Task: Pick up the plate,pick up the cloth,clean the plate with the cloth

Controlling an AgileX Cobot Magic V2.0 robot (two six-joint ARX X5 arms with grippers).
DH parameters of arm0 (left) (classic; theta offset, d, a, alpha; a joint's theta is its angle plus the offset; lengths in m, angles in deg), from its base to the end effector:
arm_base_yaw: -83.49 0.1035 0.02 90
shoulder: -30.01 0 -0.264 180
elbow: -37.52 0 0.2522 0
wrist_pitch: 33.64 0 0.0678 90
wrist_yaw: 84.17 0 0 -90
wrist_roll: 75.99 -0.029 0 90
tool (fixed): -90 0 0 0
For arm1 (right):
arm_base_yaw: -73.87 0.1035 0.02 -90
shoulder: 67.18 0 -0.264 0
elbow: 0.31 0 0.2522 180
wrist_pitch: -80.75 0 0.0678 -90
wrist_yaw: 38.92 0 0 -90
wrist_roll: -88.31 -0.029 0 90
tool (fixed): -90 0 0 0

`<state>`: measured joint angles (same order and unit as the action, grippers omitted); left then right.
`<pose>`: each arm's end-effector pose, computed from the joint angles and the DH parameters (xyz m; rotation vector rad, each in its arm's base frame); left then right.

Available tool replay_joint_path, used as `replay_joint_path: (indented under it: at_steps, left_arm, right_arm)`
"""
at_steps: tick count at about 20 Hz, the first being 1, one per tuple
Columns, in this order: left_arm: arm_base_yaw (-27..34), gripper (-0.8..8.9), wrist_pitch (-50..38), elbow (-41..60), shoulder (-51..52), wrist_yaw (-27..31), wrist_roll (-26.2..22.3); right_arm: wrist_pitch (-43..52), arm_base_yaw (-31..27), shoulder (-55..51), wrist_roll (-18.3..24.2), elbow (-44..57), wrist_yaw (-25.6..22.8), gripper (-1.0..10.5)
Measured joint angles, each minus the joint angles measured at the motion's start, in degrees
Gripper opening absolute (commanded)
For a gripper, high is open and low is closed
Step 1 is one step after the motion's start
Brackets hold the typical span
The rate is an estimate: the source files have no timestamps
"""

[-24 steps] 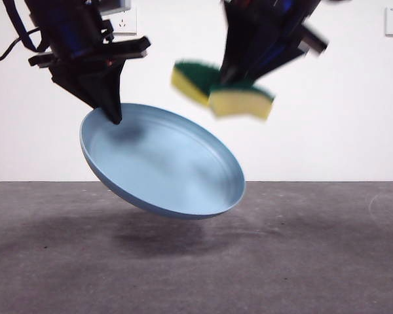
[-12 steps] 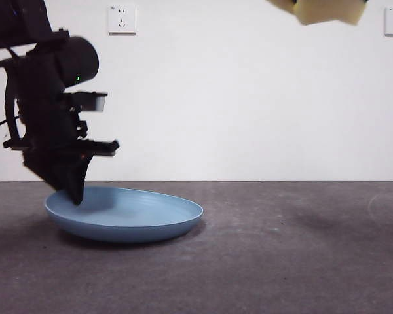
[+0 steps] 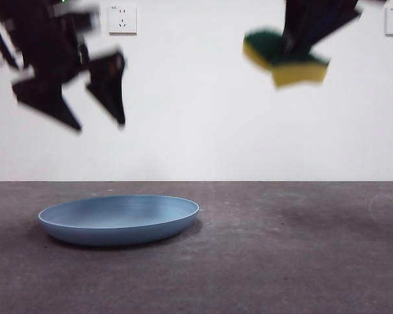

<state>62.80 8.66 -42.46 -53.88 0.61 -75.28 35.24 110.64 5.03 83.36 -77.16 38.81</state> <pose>0.2895 -0.1121 0.2790 0.0979 0.8083 -0.4222 0.2147 0.1527 0.3124 -0.2162 0.6696 0.3799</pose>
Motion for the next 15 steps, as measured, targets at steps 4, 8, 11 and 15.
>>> replay_joint_path:
  at_steps: [4,8,11,15]
  left_arm:
    - [-0.9,4.40,2.7,0.0,13.2,-2.7,2.9]
    - [-2.1,4.40,6.4,0.0,24.7,-6.6,5.4]
    - [-3.3,4.40,10.0,0.0,29.6,-7.2,6.3]
    - [-4.2,4.40,12.6,0.0,31.5,-7.2,6.4]
  right_arm:
    - [1.4,-6.1,11.7,-1.5,0.0,11.3,-0.2]
    - [1.3,-10.6,22.1,-2.5,0.0,18.1,0.5]
    - [0.4,-11.6,25.9,-2.7,0.0,18.3,2.3]
    - [0.0,-11.7,26.0,-2.8,0.0,18.2,2.6]
